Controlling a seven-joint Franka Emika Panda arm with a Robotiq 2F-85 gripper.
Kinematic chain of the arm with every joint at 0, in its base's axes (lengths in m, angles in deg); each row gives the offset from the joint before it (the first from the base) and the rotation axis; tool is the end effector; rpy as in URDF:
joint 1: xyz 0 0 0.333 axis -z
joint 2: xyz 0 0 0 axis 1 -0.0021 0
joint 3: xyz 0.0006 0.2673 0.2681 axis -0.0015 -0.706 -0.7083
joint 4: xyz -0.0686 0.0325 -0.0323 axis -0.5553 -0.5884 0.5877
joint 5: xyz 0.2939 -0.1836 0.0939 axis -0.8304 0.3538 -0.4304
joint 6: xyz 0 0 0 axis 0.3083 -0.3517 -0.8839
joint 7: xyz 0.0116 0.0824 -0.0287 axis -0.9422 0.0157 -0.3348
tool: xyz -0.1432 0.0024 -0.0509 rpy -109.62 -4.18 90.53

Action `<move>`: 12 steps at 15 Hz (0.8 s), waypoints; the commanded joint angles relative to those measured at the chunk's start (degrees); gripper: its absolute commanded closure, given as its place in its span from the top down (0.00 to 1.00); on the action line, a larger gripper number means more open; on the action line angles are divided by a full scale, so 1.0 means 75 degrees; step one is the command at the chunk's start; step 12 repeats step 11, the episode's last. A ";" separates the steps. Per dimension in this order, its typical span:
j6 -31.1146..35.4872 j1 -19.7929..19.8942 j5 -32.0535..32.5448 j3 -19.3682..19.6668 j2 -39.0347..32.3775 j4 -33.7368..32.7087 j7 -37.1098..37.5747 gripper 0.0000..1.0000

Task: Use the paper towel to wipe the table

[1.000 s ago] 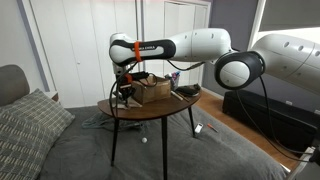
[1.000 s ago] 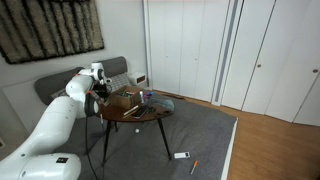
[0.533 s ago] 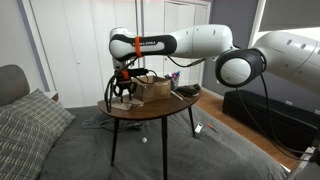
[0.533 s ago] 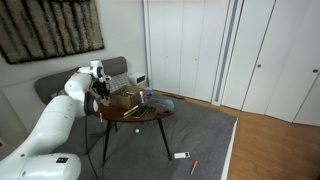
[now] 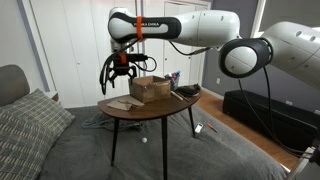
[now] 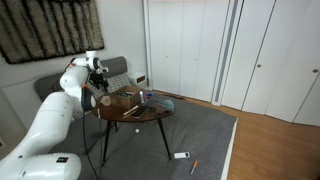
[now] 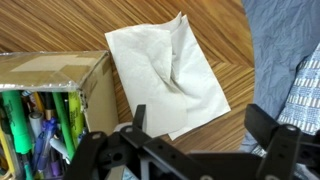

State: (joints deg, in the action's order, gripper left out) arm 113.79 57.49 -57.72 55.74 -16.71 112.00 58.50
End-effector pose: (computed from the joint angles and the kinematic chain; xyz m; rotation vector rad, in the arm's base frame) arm 0.6946 0.4346 0.3996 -3.1233 0.0315 -0.1721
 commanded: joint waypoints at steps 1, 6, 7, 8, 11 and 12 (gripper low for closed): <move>-0.0445 -0.0101 -0.0050 -0.0040 0.0468 0.0081 0.0144 1.00; -0.0968 -0.0061 0.0008 -0.0086 0.0835 0.0126 -0.0754 1.00; -0.0969 -0.0015 -0.0038 -0.0139 0.0869 0.0107 -0.1071 1.00; -0.0758 -0.0075 0.0013 -0.0035 0.0725 0.0086 -0.0651 1.00; -0.0764 -0.0060 0.0016 -0.0036 0.0741 0.0101 -0.0705 1.00; -0.0764 -0.0060 0.0016 -0.0036 0.0741 0.0101 -0.0705 1.00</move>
